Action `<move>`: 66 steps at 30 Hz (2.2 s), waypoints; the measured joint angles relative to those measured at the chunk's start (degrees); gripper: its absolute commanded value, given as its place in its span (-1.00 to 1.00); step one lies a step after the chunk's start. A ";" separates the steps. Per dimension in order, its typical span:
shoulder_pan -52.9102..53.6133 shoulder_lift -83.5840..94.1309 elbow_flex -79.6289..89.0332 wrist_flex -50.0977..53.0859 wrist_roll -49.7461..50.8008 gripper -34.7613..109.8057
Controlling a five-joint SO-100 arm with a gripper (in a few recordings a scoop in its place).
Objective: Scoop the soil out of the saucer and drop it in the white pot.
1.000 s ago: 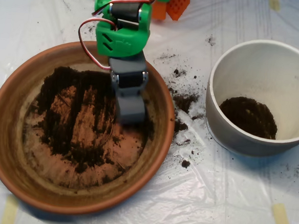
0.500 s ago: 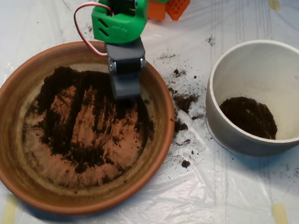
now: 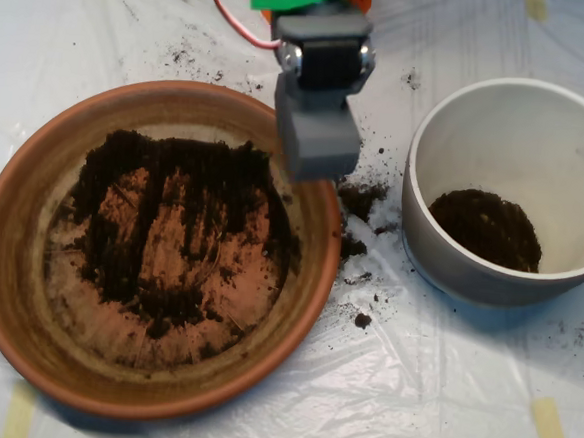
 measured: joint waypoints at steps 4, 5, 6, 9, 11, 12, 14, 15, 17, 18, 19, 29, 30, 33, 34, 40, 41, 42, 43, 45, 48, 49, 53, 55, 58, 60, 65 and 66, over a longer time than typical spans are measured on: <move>-3.43 -4.66 -9.76 3.78 1.58 -0.52; -4.75 -5.27 -11.43 4.39 1.67 -0.52; -6.06 -6.33 -13.18 5.01 1.76 -0.52; -10.20 -10.81 -18.90 7.29 1.76 -0.52; -12.83 -12.83 -22.06 8.00 1.76 -0.52; -14.33 -13.54 -23.20 8.00 1.67 -0.52; -17.23 -14.41 -24.96 8.00 0.97 -0.52; -18.81 -14.85 -25.58 8.09 0.70 -0.52; -21.97 -15.64 -26.89 8.26 0.26 -0.52; -23.20 -16.00 -27.60 8.88 -0.09 -0.51; -24.26 -16.61 -28.39 9.67 -0.44 -0.44; -26.72 -19.07 -29.27 11.87 -2.37 -0.08; -26.81 -19.07 -29.00 11.87 -2.55 -0.08; -26.37 -18.98 -27.86 11.34 -2.72 -0.09; -26.02 -18.98 -27.60 11.16 -2.46 -0.07; -22.41 -17.23 -27.33 11.25 -0.09 0.03; -21.27 -16.44 -27.33 11.34 0.62 0.03; -19.95 -15.56 -27.33 11.34 1.05 0.03; -18.37 -14.77 -27.33 11.34 1.41 0.03; -14.94 -13.36 -27.33 11.87 2.29 0.05; -8.26 -12.22 -26.81 12.30 3.43 0.09; -5.98 -11.60 -25.22 11.69 3.52 0.11; 1.76 -9.67 -16.26 7.56 2.46 0.16; 5.45 -9.67 -11.25 5.27 1.93 0.18; 10.46 -9.67 -4.39 1.05 1.67 0.20; 13.01 -10.28 -0.62 -1.23 0.88 0.21; 17.93 -16.52 2.55 -4.48 0.35 0.28; 18.72 -18.19 2.64 -4.66 0.44 0.29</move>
